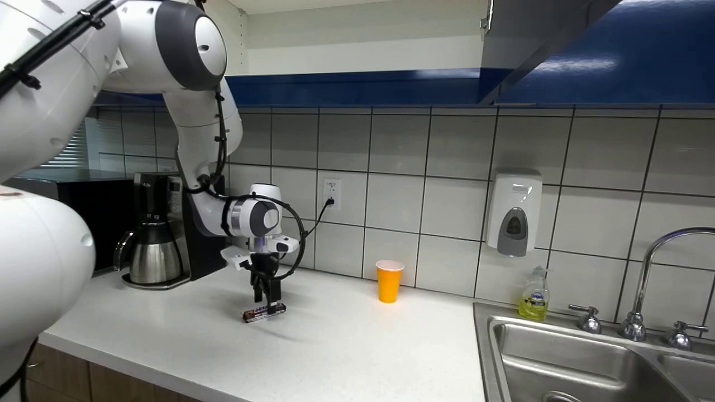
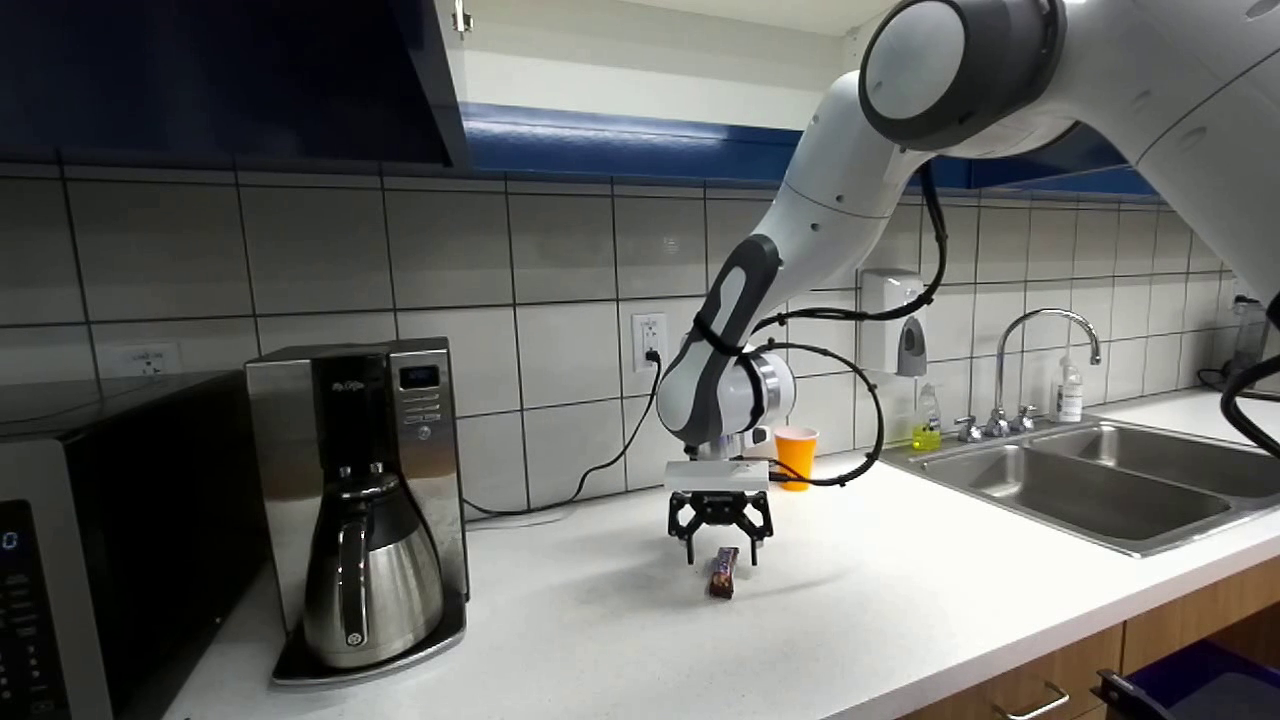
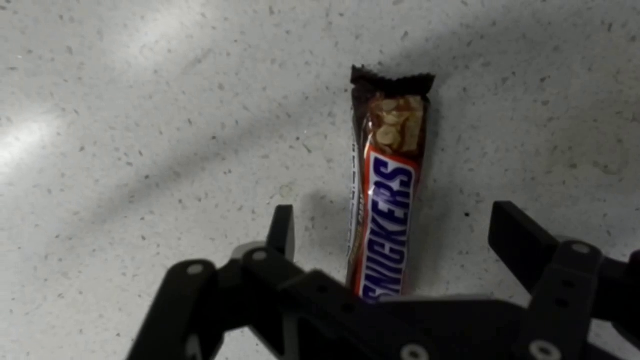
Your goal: Put the snack packet in the top cabinet
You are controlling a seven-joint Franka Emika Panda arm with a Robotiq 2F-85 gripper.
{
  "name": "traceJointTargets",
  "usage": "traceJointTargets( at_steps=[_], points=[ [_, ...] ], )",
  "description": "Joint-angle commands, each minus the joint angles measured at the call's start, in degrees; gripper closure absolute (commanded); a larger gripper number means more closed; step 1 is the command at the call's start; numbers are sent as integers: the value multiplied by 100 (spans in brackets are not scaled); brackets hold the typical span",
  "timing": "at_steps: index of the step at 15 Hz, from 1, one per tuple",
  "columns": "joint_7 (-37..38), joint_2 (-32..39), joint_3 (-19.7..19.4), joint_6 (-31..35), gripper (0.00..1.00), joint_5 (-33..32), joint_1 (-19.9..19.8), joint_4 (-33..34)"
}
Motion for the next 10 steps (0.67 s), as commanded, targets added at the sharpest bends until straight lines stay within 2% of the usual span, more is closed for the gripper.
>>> traceJointTargets(
  at_steps=[1, 9, 10],
  points=[
    [208, 71, -58, -246, 0, -173, 56, 196],
    [196, 181, -56, -259, 0, -186, 55, 294],
    [182, 203, -50, -256, 14, -180, 50, 310]
  ],
)
